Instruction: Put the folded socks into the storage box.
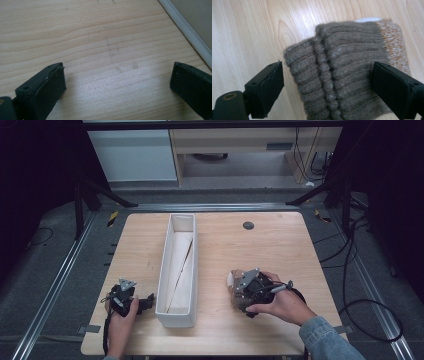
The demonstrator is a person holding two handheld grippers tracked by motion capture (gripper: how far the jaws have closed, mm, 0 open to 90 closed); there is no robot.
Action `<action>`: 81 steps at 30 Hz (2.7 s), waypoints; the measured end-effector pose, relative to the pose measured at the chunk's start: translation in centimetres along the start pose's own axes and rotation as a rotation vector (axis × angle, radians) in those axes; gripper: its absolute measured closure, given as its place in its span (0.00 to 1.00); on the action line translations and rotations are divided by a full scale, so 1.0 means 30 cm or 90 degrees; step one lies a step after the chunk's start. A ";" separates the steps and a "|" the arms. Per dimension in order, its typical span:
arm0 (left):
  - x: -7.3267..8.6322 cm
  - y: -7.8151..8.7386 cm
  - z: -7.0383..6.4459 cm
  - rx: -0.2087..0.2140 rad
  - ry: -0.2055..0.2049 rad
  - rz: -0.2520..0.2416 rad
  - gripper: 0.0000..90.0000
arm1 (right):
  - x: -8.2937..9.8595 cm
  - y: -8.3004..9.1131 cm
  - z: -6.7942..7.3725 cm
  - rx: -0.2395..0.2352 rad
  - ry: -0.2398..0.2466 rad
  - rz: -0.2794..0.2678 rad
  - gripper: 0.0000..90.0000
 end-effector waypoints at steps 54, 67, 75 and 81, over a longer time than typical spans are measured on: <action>0.000 0.000 0.000 0.000 0.000 -0.001 0.00 | -0.082 0.143 -0.126 0.062 -0.032 -0.029 0.56; 0.000 0.000 0.000 0.000 0.000 0.000 0.00 | -0.186 0.216 -0.140 0.054 -0.040 -0.040 0.56; 0.000 0.000 0.000 0.001 0.000 0.000 0.00 | -0.245 0.251 -0.162 0.057 -0.035 -0.049 0.56; 0.000 -0.001 -0.001 0.001 0.001 -0.002 0.00 | -0.297 0.281 -0.174 0.059 -0.023 -0.050 0.56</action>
Point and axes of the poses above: each handheld gripper's, and its own axes: y roughly backward along the jaws, x roughly out of its underside, z roughly to its left, the point moved 2 cm from there along -y, roughly forward along the jaws, and after that the axes turned 14 degrees about x, right-handed, at the moved point
